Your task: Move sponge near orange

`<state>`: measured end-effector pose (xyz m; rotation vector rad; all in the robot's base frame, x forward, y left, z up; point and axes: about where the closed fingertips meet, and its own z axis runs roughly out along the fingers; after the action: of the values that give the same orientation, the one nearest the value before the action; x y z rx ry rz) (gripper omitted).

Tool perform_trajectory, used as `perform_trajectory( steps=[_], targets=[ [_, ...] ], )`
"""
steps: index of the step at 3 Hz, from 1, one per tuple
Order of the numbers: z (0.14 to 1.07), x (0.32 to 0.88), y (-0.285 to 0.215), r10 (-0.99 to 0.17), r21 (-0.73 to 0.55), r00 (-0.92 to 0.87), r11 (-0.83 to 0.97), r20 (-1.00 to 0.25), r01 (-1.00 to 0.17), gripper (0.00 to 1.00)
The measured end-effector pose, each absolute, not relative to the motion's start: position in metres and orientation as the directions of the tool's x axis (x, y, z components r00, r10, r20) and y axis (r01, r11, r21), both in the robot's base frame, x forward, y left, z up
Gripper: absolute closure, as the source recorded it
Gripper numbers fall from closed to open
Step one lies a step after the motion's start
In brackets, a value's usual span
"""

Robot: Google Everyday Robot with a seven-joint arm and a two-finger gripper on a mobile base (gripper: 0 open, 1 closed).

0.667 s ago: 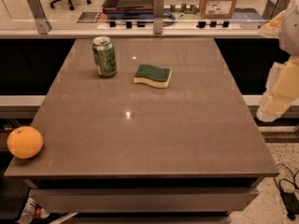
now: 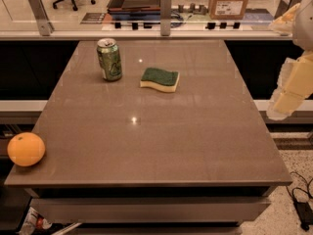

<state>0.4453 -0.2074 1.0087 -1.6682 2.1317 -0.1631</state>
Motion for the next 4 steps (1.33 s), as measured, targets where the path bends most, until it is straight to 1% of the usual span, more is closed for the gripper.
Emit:
perform_trajectory(
  steps=[1,2,4],
  targets=[
    [1.017,0.46,-0.204,-0.935,-0.371,-0.159,0.277,-0.318,-0.886,0.0],
    [1.015,0.476,-0.2,-0.905,-0.383,-0.128,0.296,-0.407,-0.875,0.0],
    [0.993,0.524,-0.173,-0.791,-0.389,-0.023,0.326,-0.611,-0.862,0.0]
  ],
)
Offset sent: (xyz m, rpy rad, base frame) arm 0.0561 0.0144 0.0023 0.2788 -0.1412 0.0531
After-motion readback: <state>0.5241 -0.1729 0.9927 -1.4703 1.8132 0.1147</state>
